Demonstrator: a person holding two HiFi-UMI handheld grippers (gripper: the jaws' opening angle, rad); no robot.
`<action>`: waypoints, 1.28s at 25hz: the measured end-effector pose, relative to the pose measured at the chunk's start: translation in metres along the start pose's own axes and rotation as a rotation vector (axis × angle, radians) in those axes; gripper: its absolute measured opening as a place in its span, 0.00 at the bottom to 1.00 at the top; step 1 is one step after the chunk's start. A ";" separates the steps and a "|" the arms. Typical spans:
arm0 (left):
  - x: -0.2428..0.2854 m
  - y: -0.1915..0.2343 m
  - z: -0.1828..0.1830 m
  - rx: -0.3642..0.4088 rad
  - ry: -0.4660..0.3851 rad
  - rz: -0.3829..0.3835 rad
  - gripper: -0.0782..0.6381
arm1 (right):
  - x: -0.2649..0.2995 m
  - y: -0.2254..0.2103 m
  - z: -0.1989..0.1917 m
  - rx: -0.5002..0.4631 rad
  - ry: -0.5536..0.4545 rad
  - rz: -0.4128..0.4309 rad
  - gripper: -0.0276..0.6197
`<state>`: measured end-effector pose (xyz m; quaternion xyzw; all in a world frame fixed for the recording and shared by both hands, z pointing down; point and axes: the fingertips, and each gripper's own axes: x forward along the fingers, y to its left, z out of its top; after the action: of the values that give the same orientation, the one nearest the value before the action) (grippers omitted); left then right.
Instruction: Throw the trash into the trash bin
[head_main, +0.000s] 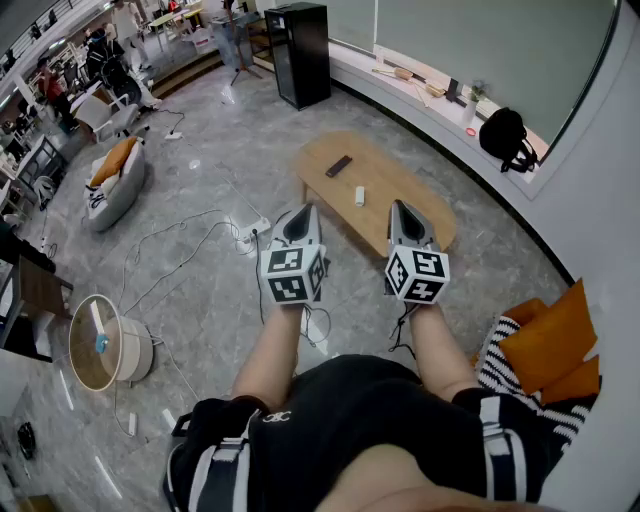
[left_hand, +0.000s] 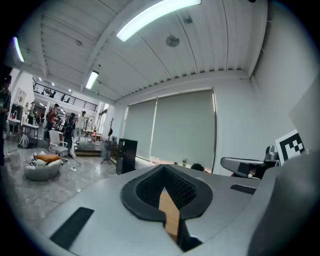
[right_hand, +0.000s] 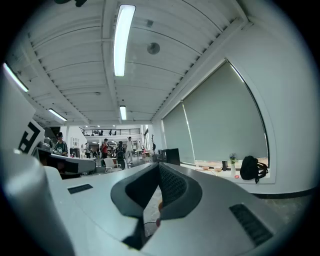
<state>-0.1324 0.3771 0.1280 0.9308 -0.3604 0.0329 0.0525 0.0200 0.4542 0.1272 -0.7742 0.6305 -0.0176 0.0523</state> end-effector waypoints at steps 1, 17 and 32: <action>0.000 0.000 0.001 -0.005 -0.002 0.000 0.13 | 0.000 0.001 0.001 -0.004 -0.009 0.009 0.06; -0.024 0.044 -0.009 0.022 -0.001 -0.001 0.13 | 0.007 0.043 -0.015 0.011 -0.019 -0.003 0.06; 0.022 0.080 -0.019 0.004 0.025 -0.004 0.13 | 0.065 0.041 -0.024 0.000 -0.031 -0.014 0.06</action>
<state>-0.1709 0.3056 0.1551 0.9311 -0.3576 0.0451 0.0554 -0.0088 0.3812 0.1446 -0.7787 0.6243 -0.0060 0.0622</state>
